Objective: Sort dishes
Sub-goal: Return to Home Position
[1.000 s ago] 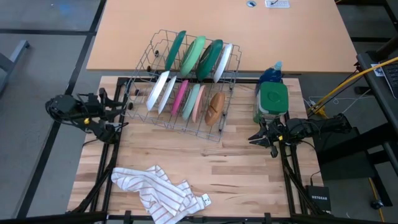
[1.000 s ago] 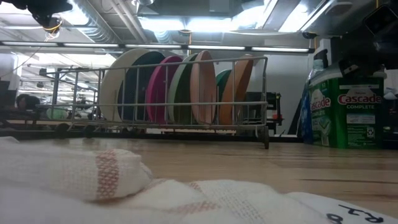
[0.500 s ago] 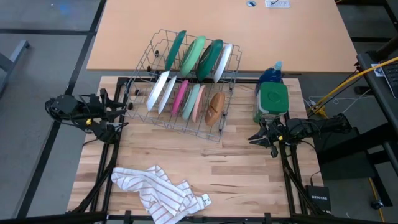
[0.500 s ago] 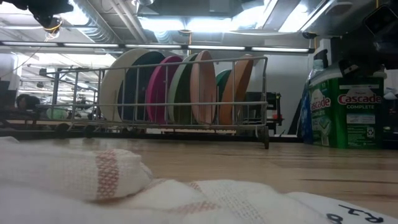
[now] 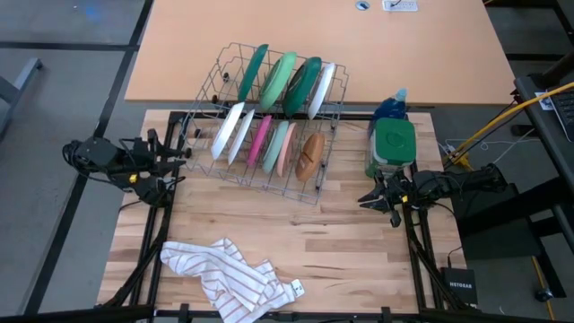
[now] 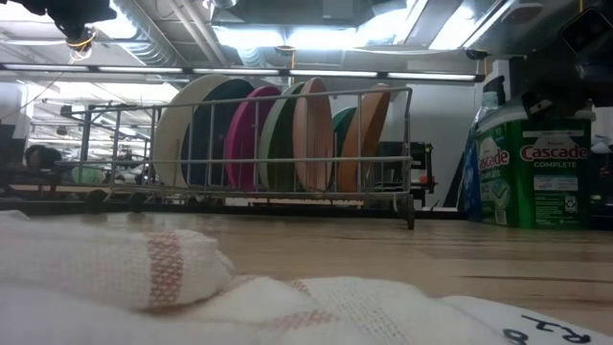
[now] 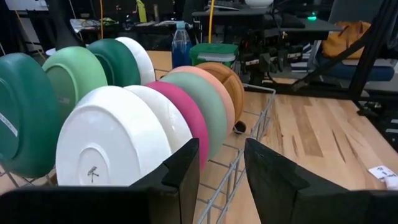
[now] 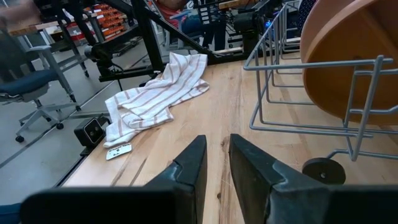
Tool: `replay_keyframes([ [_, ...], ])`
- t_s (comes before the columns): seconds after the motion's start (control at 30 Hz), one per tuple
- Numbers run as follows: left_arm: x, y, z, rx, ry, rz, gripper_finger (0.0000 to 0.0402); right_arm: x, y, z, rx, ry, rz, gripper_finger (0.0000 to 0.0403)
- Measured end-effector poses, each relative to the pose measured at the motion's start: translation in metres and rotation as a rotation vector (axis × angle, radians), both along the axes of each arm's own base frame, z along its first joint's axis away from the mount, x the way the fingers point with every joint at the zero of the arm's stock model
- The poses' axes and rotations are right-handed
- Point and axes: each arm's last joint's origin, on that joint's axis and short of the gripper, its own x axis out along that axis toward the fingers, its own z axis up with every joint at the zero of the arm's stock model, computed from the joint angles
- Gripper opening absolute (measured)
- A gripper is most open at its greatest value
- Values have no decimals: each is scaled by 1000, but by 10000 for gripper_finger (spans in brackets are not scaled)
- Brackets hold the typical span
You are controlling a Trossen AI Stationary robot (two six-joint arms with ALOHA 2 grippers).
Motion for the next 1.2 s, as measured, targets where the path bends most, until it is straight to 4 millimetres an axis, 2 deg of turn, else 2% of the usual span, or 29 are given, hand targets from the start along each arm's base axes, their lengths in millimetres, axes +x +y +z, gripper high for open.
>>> replay_keyframes([
  [0.47, -1, 2, 1, 0, -13, 65, 118, 0, 0, 0, 1, -4, 0, 72],
  [0.7, 2, 1, 13, -115, -161, 79, 118, 0, 0, 0, 1, -4, 0, 72],
  [0.77, 7, -2, 8, -118, -163, 70, 118, 0, 0, 0, 1, -4, 0, 72],
  [1.0, 37, -15, -34, -88, -123, 71, 118, 0, 0, 0, 1, -5, 0, 72],
  [1.2, 50, -21, -50, -61, -162, 30, 118, 0, 0, 0, 1, -5, 0, 72],
])
